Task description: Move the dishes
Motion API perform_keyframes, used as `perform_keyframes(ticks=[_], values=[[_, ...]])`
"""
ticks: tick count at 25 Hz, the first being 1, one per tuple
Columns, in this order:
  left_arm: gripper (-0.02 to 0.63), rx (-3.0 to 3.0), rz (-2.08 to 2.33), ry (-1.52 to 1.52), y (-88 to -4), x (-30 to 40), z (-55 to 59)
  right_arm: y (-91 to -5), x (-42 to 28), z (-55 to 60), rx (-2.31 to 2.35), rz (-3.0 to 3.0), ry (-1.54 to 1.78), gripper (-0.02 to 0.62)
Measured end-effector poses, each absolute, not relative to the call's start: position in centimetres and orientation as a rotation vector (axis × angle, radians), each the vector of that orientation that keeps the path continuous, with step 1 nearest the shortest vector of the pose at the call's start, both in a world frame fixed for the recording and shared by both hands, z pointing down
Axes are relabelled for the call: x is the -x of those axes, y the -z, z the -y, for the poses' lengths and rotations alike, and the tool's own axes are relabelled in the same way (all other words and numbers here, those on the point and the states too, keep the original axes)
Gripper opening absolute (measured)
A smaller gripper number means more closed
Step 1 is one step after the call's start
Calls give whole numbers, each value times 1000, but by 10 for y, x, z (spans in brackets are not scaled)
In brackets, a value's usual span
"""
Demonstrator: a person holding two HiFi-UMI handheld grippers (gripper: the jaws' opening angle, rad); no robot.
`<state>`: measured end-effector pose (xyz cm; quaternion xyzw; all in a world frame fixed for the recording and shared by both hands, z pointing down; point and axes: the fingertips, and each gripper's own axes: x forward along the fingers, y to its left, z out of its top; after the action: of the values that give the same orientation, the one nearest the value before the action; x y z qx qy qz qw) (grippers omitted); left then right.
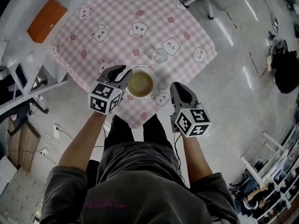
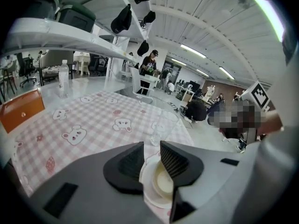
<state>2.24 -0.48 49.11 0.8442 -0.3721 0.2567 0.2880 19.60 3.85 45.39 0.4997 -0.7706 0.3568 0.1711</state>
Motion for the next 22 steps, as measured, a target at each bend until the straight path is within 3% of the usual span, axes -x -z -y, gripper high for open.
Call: perform_keyframes(ticks=[22], values=[[80,-2476,1142,-507,-338,-17,45,-347,-176,27,-1440,2358,-700,38]])
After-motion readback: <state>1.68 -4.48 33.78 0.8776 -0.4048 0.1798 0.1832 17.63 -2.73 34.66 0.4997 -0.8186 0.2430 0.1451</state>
